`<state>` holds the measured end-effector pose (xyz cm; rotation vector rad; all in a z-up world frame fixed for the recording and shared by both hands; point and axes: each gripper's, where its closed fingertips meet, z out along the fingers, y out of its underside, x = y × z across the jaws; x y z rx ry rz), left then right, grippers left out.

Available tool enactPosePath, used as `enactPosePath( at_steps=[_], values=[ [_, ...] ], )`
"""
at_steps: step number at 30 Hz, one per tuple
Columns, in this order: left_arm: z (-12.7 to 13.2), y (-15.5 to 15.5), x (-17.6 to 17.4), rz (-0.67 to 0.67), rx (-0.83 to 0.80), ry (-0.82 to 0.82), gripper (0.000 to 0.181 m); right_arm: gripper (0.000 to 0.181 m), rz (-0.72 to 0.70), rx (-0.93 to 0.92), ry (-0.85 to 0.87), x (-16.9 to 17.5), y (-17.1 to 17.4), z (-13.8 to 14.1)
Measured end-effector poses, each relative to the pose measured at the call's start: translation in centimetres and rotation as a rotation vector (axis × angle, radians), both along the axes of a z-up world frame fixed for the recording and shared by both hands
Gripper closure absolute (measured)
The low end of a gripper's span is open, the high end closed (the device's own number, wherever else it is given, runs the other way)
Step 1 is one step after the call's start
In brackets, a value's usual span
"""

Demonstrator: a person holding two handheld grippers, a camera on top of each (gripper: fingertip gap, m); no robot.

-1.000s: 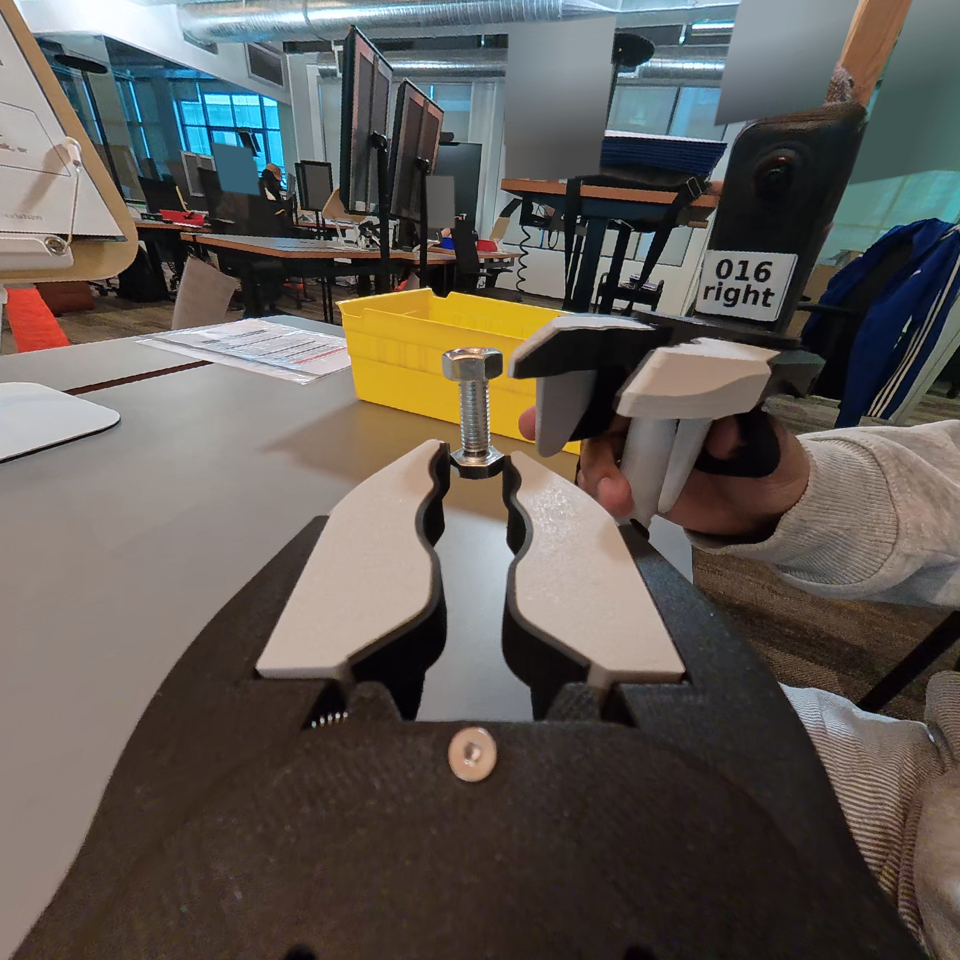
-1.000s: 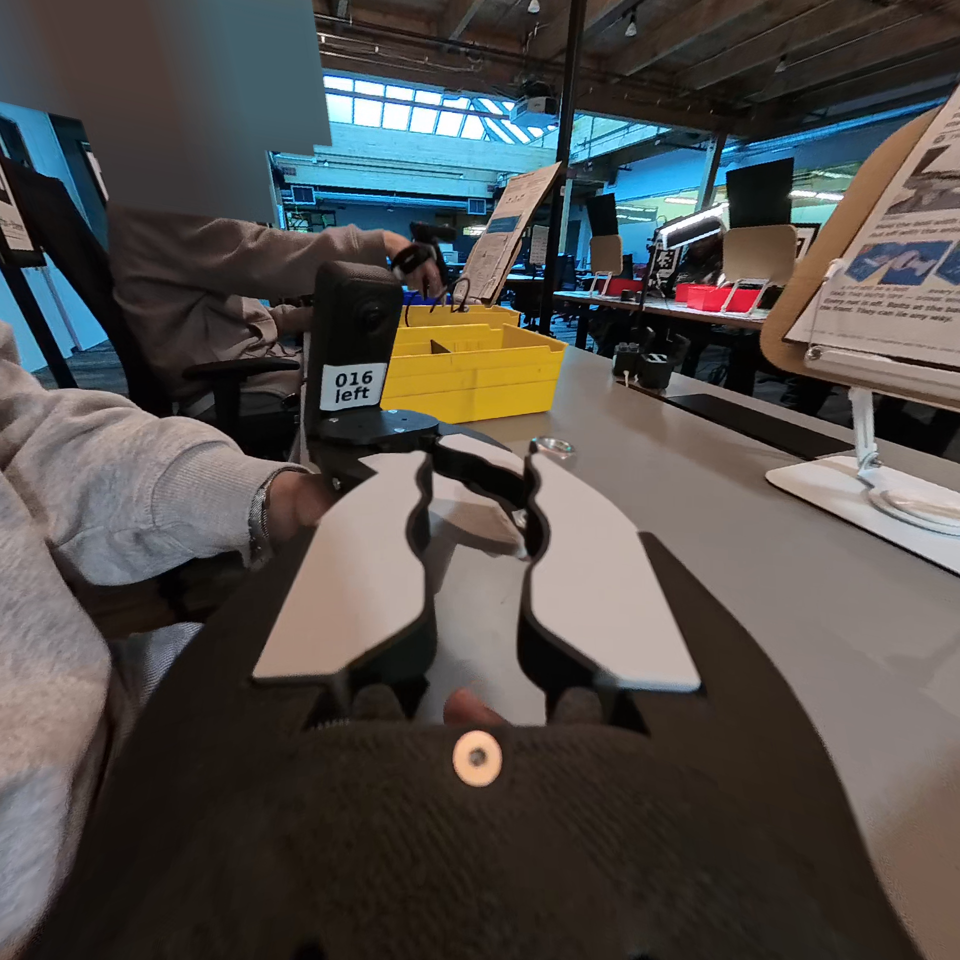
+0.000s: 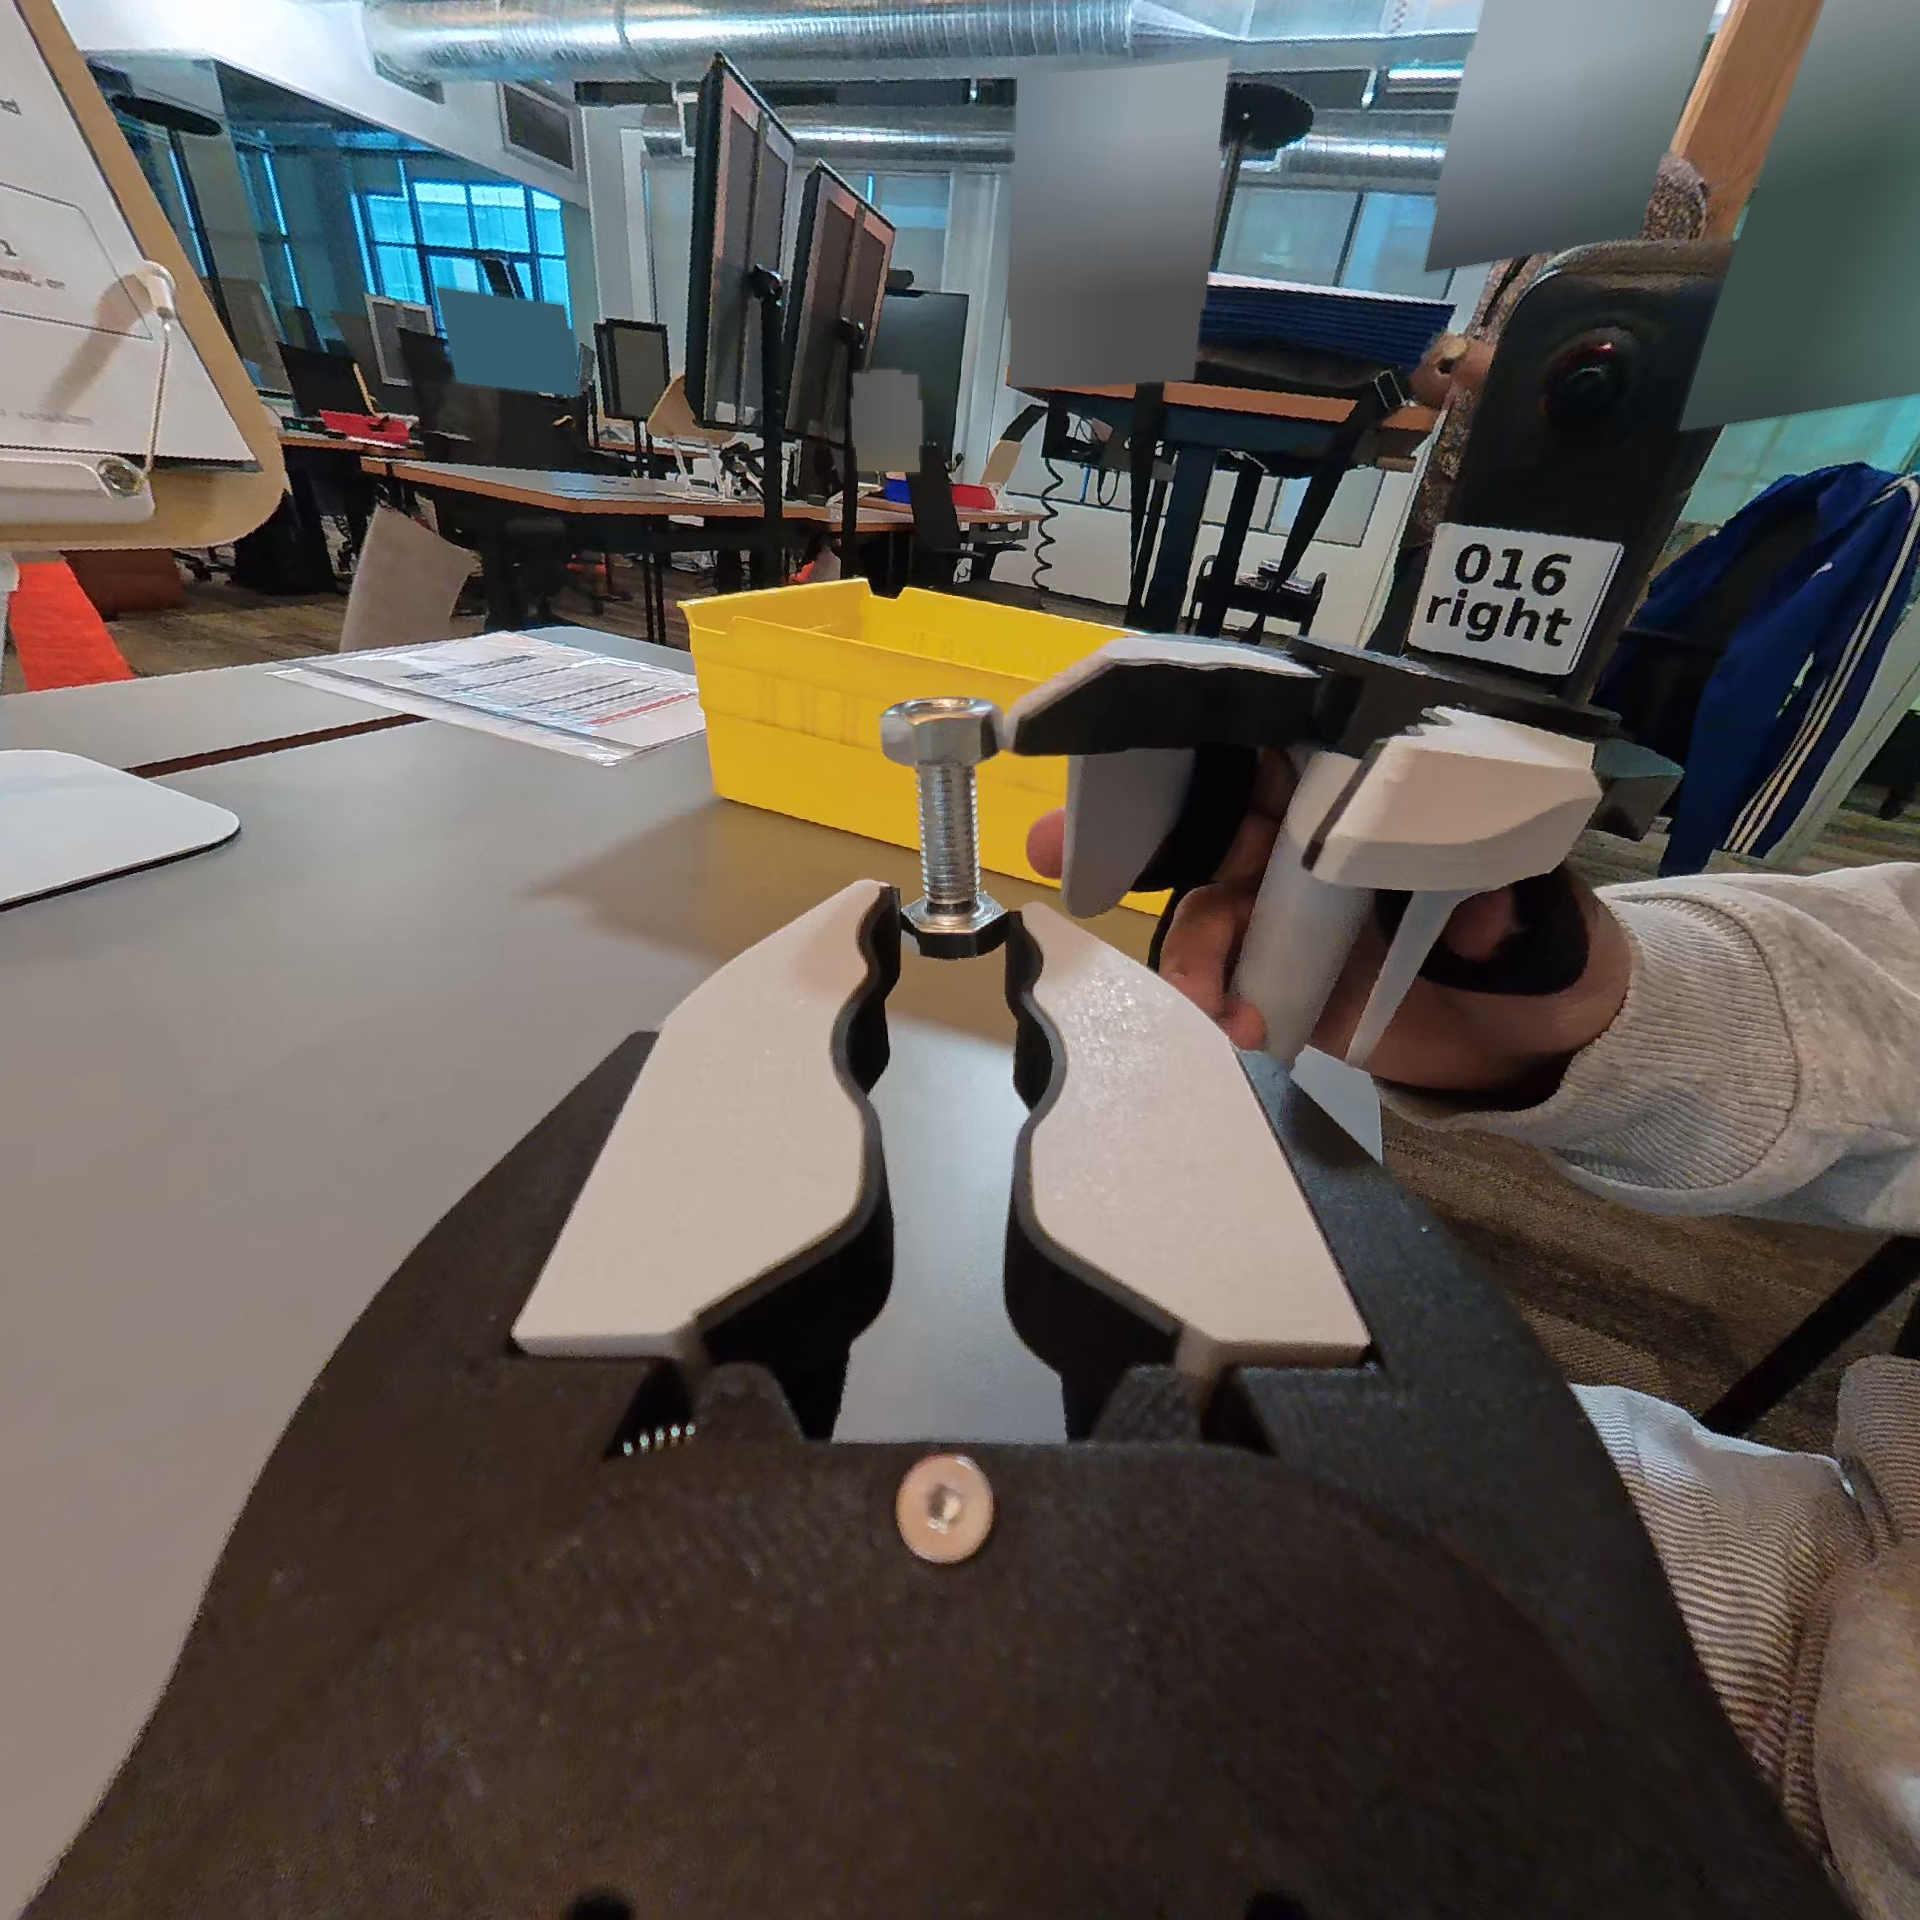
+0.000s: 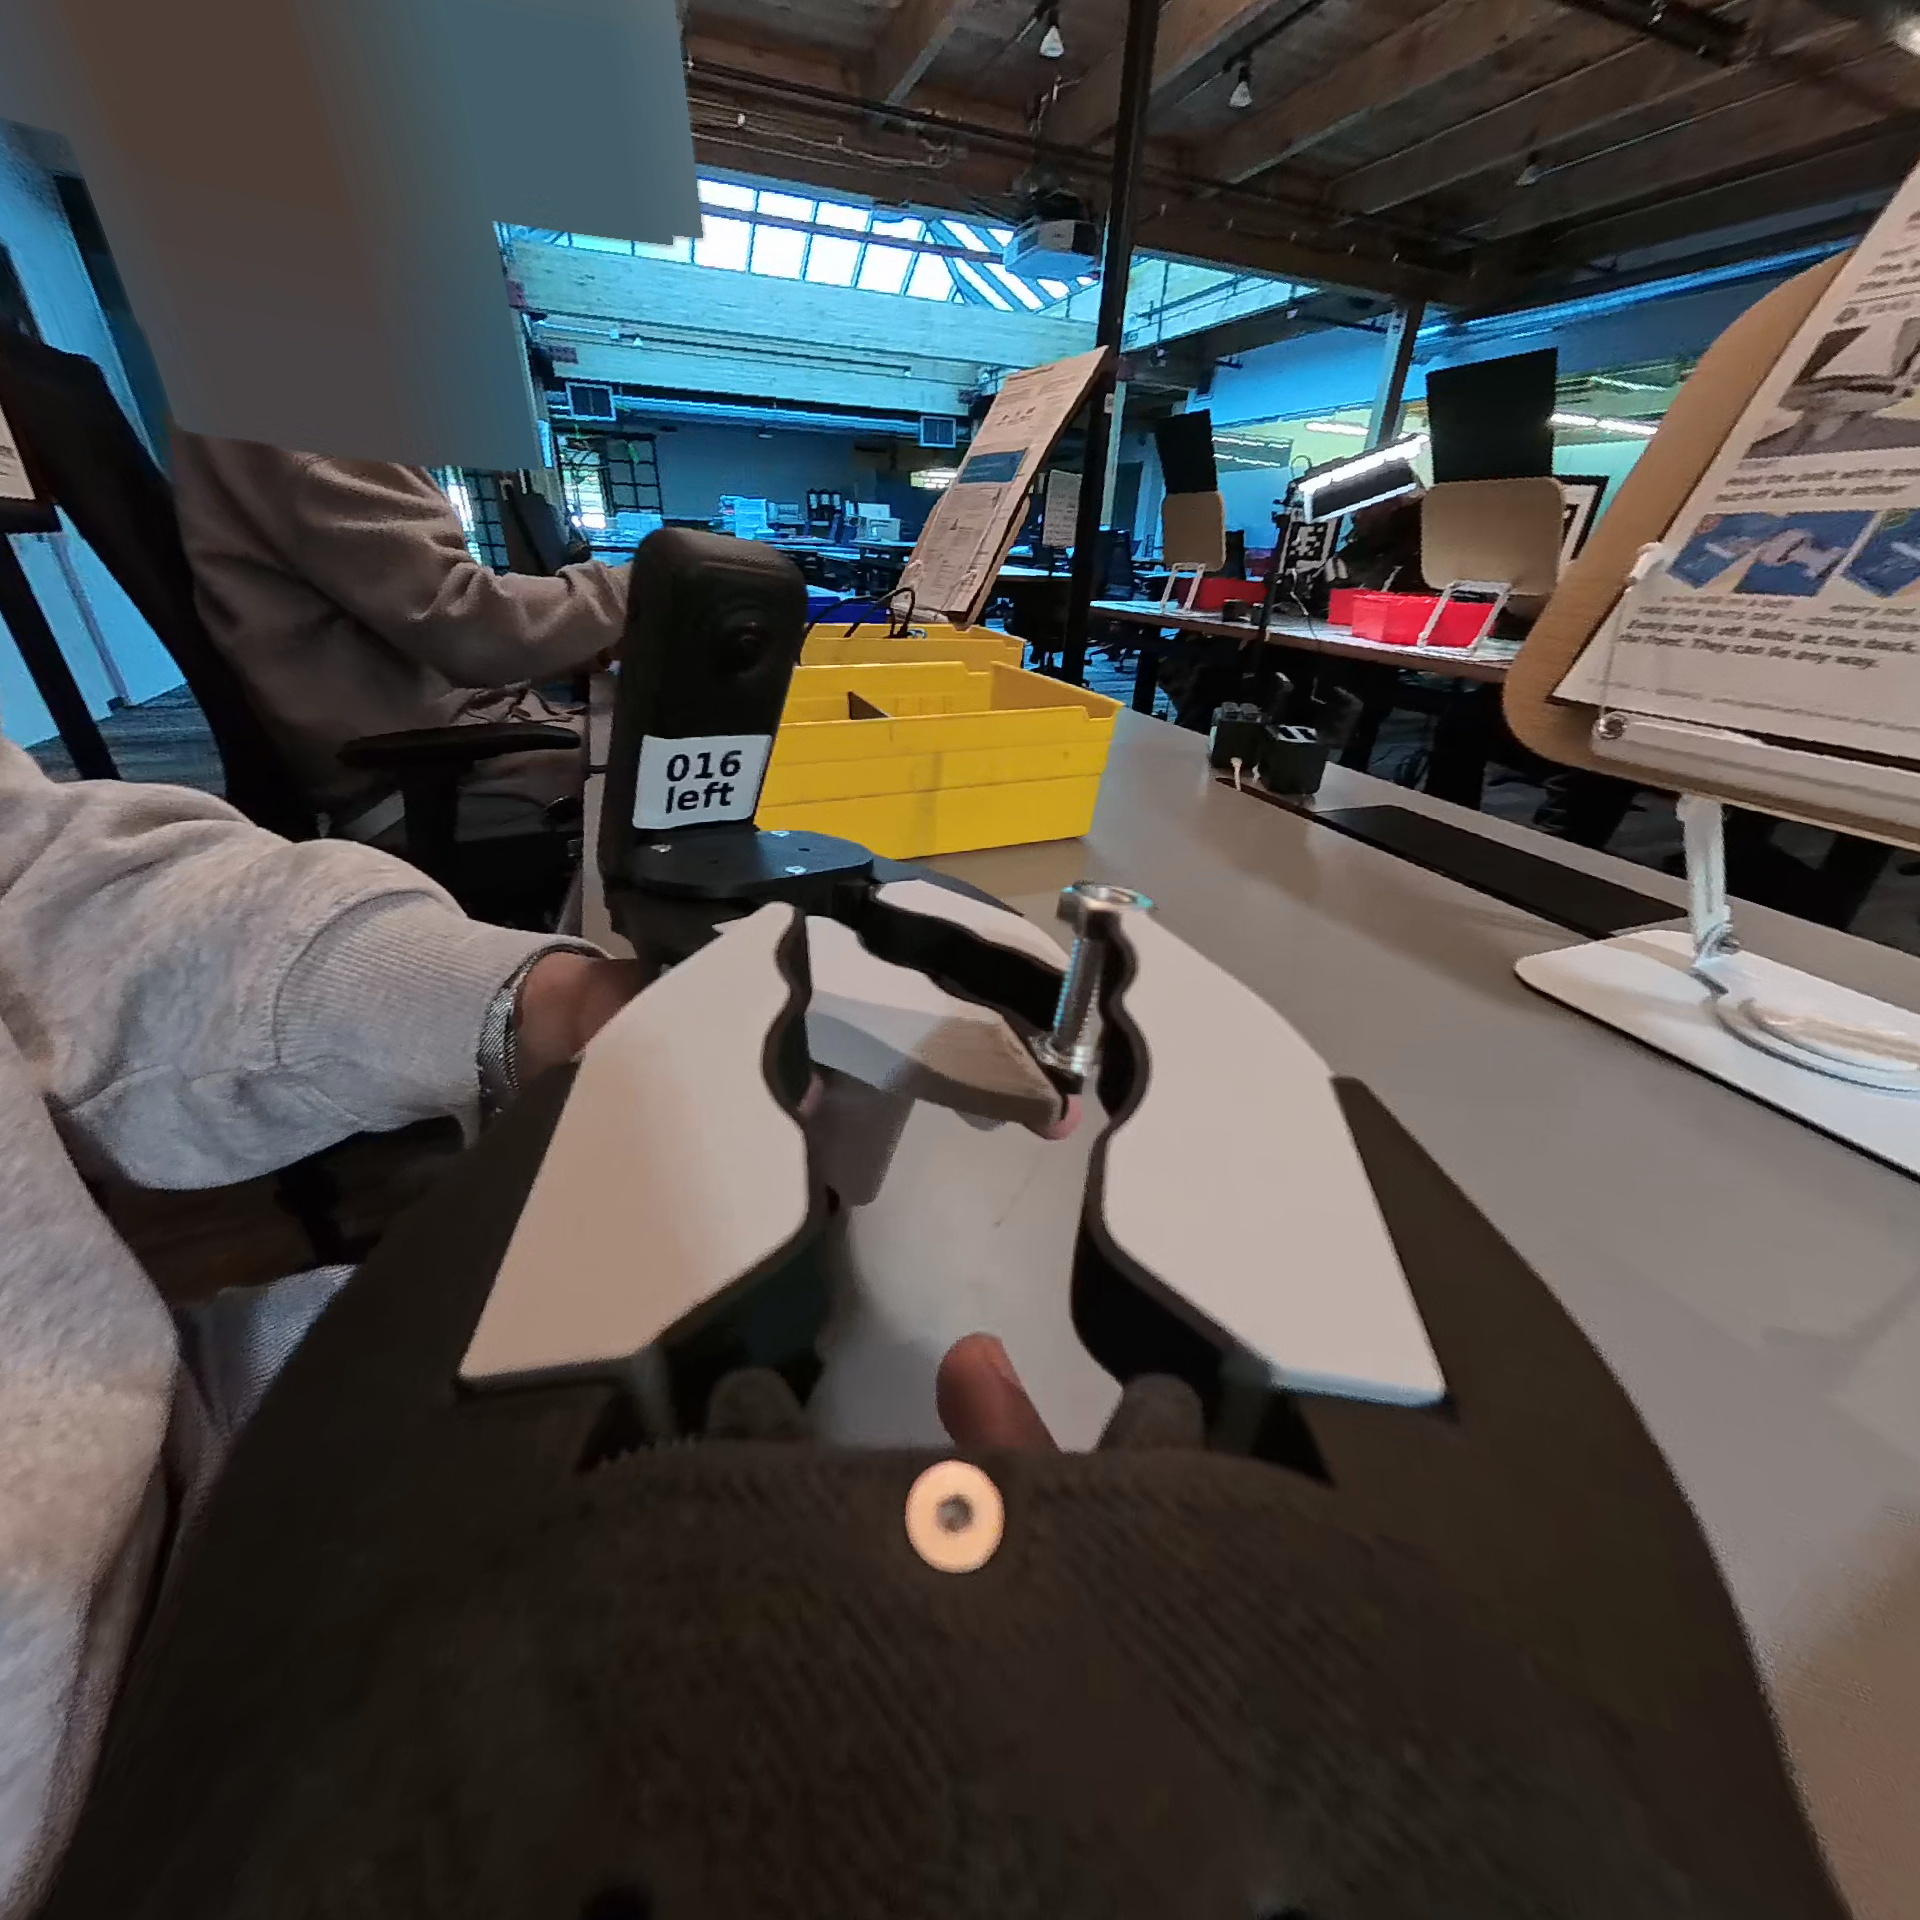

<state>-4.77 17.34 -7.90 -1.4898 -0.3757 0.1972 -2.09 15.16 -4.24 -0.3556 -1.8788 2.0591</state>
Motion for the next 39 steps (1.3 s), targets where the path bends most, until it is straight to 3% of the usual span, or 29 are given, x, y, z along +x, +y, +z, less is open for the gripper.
enactPosePath(
  at_steps=[6, 13, 17, 22, 24, 28, 35, 39],
  values=[
    [0.0, 0.0, 0.0, -0.001, -0.006, 0.006, 0.16, 0.135, -0.018, -0.006, 0.002, -0.2, 0.4, 0.2],
    [0.0, 0.0, 0.0, -0.001, -0.005, 0.004, 0.161, 0.107, -0.035, -0.015, -0.017, -0.7, 0.1, -0.2],
    [0.0, -0.1, -0.1, 0.002, -0.002, 0.001, 0.16, 0.117, -0.009, 0.015, 0.006, -0.1, -0.3, -0.3],
    [0.0, 0.0, -0.1, 0.003, -0.009, 0.006, 0.16, 0.146, 0.039, 0.024, -0.026, 0.5, -0.4, -0.3],
    [0.0, 0.0, 0.0, 0.002, -0.01, 0.007, 0.161, 0.142, 0.01, 0.017, -0.017, 0.2, -0.1, -0.1],
    [0.0, 0.0, 0.0, 0.001, -0.012, 0.009, 0.161, 0.115, -0.087, -0.013, 0.048, -0.8, 0.5, 0.5],
    [0.0, -0.1, -0.1, 0.005, -0.007, 0.005, 0.161, 0.124, -0.075, 0.056, 0.069, -0.6, -0.4, -0.3],
    [0.0, -0.1, -0.1, 0.004, -0.009, 0.007, 0.161, 0.143, -0.039, 0.069, 0.082, 0.1, -0.4, -0.2]
  ],
)
